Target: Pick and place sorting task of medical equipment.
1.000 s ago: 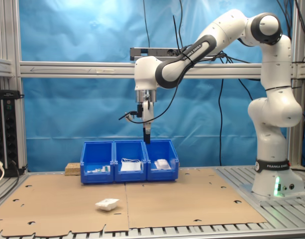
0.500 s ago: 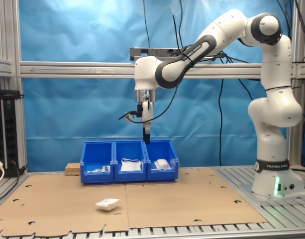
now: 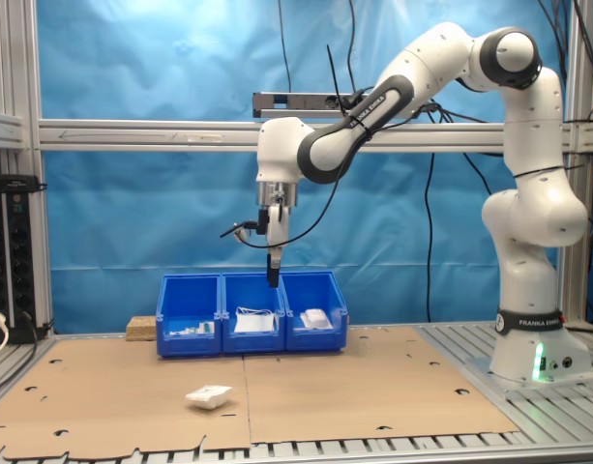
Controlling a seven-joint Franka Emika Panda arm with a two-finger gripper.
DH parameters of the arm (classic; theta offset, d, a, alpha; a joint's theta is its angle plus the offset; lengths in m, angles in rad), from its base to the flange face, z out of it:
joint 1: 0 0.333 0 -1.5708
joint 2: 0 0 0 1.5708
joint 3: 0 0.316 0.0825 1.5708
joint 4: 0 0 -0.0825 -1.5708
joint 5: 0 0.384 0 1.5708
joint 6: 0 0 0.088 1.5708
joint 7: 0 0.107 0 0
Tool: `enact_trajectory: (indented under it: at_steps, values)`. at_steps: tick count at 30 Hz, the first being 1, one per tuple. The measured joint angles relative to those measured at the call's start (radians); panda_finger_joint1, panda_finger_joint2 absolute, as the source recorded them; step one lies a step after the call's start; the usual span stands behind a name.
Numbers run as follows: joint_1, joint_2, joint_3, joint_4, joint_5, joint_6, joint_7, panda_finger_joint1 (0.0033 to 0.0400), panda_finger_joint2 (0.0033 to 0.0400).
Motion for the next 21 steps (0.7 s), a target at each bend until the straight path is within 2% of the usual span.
enact_trajectory:
  at_steps: [7,21]
  values:
    - [-0.004,0.060,0.016,0.013,0.000,0.063,0.000,0.0400,0.0400]
    - [-0.082,0.228,0.143,0.151,0.000,0.143,0.000,0.0400,0.0400]
